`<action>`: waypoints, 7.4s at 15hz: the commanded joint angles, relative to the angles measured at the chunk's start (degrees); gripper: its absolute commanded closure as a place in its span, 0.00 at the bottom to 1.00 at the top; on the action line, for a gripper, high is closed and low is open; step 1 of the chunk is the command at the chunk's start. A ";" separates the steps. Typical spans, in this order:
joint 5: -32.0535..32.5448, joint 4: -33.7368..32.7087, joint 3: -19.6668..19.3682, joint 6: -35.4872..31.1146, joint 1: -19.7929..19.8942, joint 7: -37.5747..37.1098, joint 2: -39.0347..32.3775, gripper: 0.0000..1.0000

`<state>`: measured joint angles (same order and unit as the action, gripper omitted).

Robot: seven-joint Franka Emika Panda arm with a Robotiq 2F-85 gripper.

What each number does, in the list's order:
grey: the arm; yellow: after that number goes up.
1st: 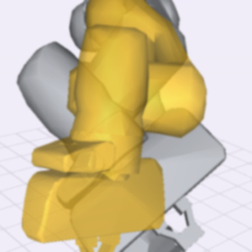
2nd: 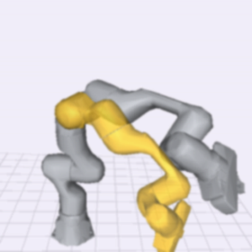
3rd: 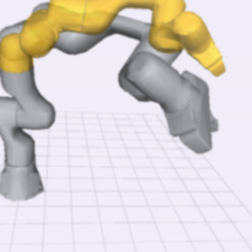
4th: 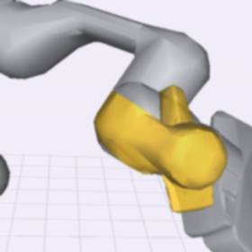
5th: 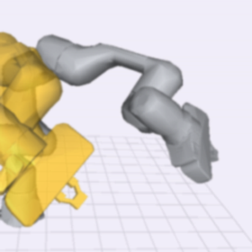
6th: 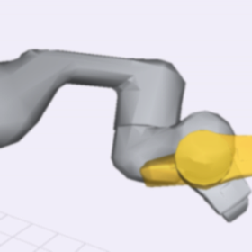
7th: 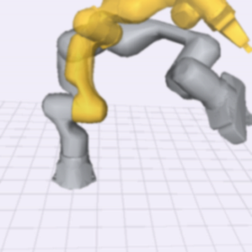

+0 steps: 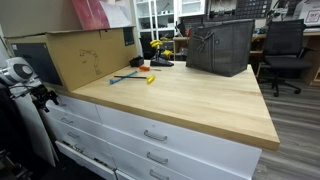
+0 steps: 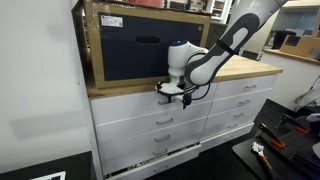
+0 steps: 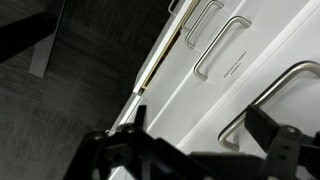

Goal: Open the top left drawer

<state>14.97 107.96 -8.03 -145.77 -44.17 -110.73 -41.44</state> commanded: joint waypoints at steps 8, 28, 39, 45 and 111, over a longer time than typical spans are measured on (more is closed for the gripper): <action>0.73 -0.30 0.74 0.27 0.71 -0.46 -0.07 0.00; 16.04 -4.05 -6.80 5.95 -11.02 -34.53 -3.81 0.00; 21.09 -9.73 -7.31 6.76 -13.01 -41.15 -8.93 0.00; 10.94 -8.41 -14.98 3.44 -20.58 -38.14 -10.43 0.00; -2.64 8.00 -39.83 7.86 -65.68 -38.81 -9.07 0.00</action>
<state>10.95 117.82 -40.31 -141.87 -101.68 -149.54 -47.81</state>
